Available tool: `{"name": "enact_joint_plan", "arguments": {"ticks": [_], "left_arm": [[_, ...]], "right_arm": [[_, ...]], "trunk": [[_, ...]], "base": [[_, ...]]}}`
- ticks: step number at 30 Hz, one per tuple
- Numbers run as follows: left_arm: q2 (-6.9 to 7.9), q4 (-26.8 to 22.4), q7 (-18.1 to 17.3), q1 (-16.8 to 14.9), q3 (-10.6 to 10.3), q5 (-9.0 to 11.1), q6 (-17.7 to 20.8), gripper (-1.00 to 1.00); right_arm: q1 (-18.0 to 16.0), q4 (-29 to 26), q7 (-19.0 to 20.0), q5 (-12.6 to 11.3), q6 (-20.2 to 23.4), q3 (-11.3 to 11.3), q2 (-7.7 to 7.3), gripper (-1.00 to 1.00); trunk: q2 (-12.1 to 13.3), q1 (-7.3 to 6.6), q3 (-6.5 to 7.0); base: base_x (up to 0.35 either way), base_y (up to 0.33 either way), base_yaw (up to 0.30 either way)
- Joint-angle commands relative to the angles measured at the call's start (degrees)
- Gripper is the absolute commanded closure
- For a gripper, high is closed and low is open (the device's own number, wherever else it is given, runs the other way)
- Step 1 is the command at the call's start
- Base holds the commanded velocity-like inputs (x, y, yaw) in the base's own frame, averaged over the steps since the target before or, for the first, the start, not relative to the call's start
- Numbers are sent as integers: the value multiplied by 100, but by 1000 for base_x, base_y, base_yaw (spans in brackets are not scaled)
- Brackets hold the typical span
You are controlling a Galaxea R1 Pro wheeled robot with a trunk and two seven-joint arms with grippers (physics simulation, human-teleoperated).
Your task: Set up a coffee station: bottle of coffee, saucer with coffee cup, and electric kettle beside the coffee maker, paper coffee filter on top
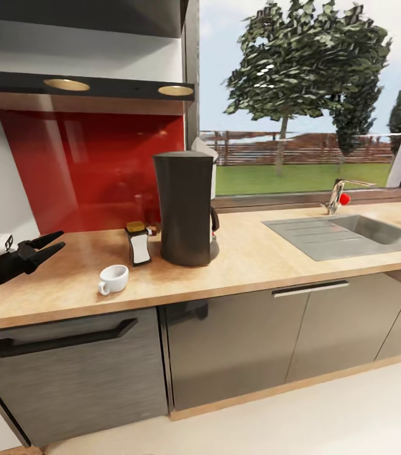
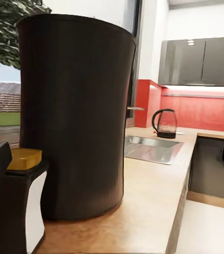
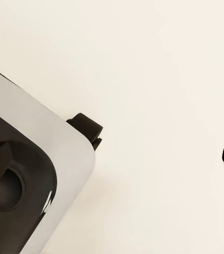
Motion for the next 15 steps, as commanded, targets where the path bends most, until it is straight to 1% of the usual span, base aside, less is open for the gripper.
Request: {"name": "enact_joint_plan", "arguments": {"ticks": [1,9,11,15], "left_arm": [[1,2,-18,-5,-1,15,63,-100],[1,0,-18,-5,-1,15,67,-100],[1,-3,-18,-5,-1,15,67,-100],[1,-5,-18,-5,-1,15,67,-100]], "right_arm": [[-4,18,42,-61,-23,38,3,-100],[-4,20,42,-61,-23,38,3,-100],[-6,20,45,-61,-23,38,1,-100],[-5,21,49,-61,-23,38,2,-100]], "trunk": [[-3,-1,-6],[-3,-1,-6],[-3,-1,-6],[-3,-1,-6]], "base": [[-8,-51,194],[-17,-38,233],[-104,-157,134],[-139,-210,58]]}}
